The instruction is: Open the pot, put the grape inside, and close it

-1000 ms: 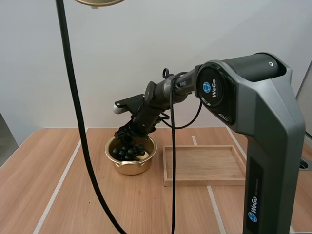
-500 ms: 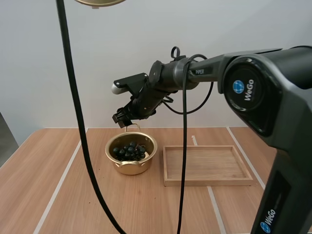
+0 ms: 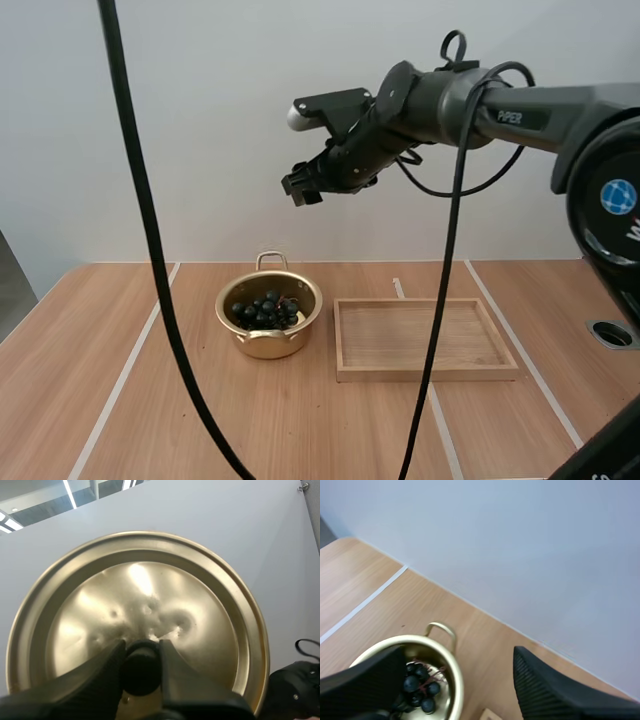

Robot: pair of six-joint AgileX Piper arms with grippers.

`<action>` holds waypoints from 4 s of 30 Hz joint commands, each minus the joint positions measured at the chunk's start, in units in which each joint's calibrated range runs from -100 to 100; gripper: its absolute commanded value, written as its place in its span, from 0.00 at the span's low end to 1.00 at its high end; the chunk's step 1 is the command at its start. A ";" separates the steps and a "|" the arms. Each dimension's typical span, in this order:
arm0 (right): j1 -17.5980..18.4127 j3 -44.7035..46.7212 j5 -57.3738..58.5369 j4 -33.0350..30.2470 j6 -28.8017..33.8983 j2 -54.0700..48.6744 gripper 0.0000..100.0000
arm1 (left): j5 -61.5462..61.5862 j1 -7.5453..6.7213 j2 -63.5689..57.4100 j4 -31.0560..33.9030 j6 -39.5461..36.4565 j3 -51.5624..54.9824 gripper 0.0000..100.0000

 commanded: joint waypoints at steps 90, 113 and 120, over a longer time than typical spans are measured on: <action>-14.20 2.39 13.68 -10.56 8.82 -28.59 0.00 | -29.41 0.06 48.34 -5.99 3.22 43.04 0.00; -14.20 2.39 13.68 -10.56 8.82 -28.59 0.00 | -22.88 0.06 48.34 -3.01 2.45 46.15 0.00; -14.20 2.39 14.42 -10.56 8.82 -28.59 0.00 | -20.63 0.06 48.34 -0.63 1.09 46.15 0.00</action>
